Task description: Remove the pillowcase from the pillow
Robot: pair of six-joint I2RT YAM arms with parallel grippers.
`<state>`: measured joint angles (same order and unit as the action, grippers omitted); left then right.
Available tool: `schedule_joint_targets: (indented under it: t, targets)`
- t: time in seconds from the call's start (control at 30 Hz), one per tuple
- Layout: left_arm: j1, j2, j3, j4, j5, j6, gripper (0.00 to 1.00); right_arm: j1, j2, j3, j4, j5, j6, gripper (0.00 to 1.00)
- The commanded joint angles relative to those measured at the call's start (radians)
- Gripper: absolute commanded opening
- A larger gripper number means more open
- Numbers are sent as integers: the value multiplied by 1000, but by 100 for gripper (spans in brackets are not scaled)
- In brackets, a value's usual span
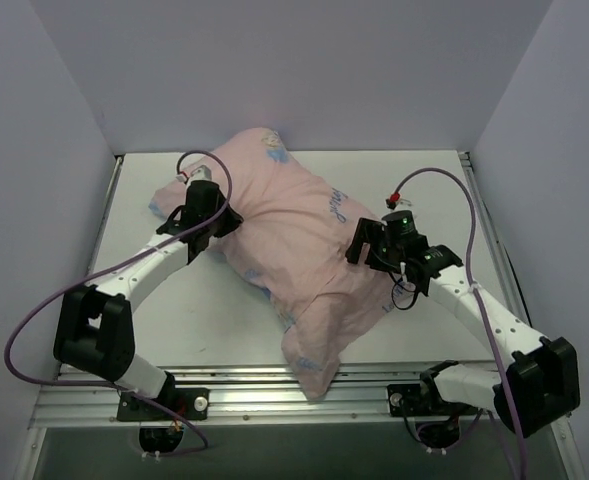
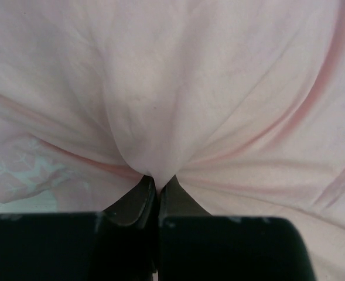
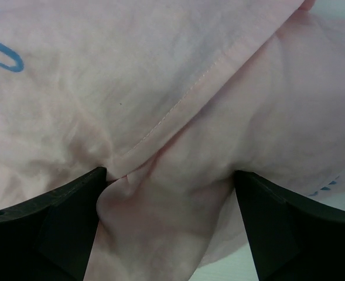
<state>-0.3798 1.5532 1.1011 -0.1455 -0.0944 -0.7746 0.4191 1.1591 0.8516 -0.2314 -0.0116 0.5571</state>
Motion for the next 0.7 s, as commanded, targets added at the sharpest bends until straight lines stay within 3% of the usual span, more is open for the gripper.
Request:
schedule_joint_targets:
  t: [0.0, 0.27, 0.37, 0.4, 0.43, 0.53, 0.67]
  targets:
    - [71, -144, -93, -72, -70, 21, 2, 10, 94, 9, 194, -65, -14, 84]
    - [151, -387, -181, -250, -39, 100, 2, 23, 266, 188, 222, -71, -108, 84]
    - [150, -439, -132, -308, -4, 158, 22, 27, 287, 245, 178, -50, -137, 84]
    - [145, -462, -110, -322, 10, 187, 32, 29, 289, 260, 159, -36, -143, 84]
    - [141, -473, -90, -339, 25, 202, 49, 33, 289, 283, 144, -7, -160, 83]
    - [104, -493, 9, -377, 56, 250, 65, 38, 287, 314, 97, 9, -177, 83]
    - [3, -461, 126, -393, 39, 284, 73, 49, 289, 336, 89, -4, -183, 83]
